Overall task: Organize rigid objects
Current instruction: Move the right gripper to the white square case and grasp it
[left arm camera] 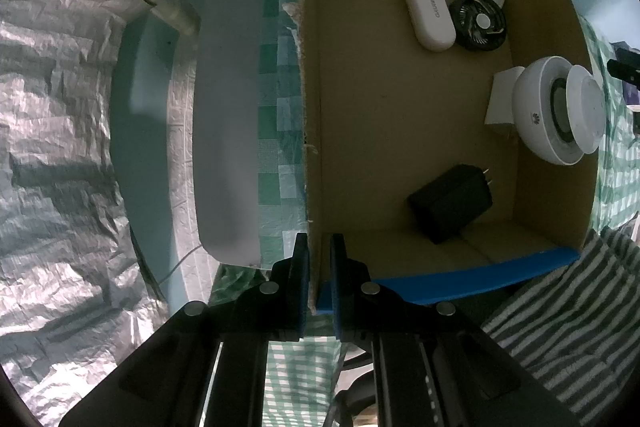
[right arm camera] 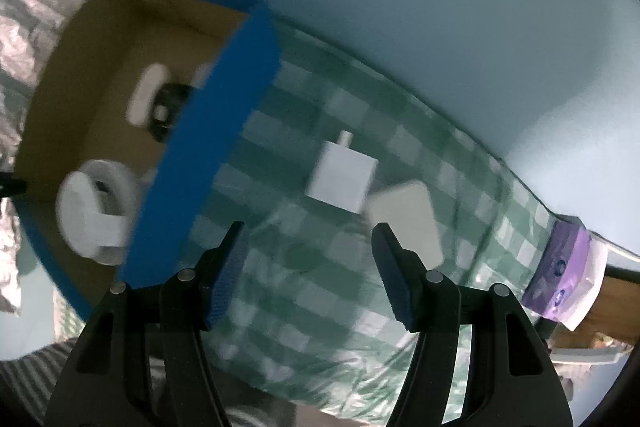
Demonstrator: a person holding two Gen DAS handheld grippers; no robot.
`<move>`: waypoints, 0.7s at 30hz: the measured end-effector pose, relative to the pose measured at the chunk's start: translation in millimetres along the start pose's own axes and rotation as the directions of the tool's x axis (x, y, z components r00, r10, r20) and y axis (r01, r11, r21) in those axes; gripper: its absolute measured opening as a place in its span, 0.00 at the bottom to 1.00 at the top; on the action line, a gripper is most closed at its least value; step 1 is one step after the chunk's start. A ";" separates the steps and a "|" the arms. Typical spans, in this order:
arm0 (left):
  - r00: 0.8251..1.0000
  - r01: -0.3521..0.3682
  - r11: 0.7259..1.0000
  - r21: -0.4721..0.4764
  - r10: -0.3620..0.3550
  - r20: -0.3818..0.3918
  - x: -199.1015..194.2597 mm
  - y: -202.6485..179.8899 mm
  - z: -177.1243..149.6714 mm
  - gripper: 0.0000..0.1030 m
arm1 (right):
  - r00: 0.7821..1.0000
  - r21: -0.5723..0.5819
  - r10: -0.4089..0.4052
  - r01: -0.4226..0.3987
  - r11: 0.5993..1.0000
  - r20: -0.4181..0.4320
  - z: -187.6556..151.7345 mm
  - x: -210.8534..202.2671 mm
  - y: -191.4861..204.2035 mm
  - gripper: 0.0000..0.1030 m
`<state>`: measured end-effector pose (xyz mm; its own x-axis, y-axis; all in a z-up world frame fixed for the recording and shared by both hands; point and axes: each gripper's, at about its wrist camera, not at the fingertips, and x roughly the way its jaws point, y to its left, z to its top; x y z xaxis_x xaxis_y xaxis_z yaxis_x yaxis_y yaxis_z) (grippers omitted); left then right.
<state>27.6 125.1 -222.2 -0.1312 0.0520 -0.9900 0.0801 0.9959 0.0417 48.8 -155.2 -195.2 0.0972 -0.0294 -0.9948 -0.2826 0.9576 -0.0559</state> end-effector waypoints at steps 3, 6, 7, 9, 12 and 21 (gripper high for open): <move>1.000 0.002 1.000 -0.001 -0.002 0.000 0.0 0.5 0.1 0.08 | 1.000 0.015 -0.005 0.005 1.000 -0.011 -3.3 11.9 -19.4 0.62; 1.000 0.007 1.000 -0.006 -0.007 0.001 -0.3 1.4 0.0 0.08 | 1.000 0.010 -0.018 0.018 1.000 -0.022 -6.8 26.3 -37.0 0.62; 1.000 0.007 1.000 -0.008 -0.007 0.001 -0.5 1.2 0.2 0.08 | 0.999 0.004 -0.026 0.026 1.000 -0.032 -8.3 32.2 -42.5 0.62; 1.000 0.004 1.000 -0.007 -0.004 0.000 0.0 1.2 0.1 0.08 | 0.998 -0.005 -0.039 0.039 0.999 -0.053 -11.2 43.1 -51.8 0.62; 1.000 0.001 1.000 -0.010 -0.001 -0.001 0.9 0.3 -0.1 0.08 | 0.995 -0.015 -0.046 0.045 0.999 -0.085 -16.0 60.1 -63.5 0.62; 1.000 -0.002 1.000 -0.013 0.002 -0.001 1.0 -0.1 -0.5 0.08 | 0.996 -0.017 -0.034 0.032 0.999 -0.086 -19.6 83.8 -73.8 0.67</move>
<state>26.9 125.1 -223.1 -0.1319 0.0544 -0.9898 0.0678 0.9966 0.0457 59.1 -233.9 -276.1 0.0246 -0.0862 -0.9960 -0.2953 0.9512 -0.0896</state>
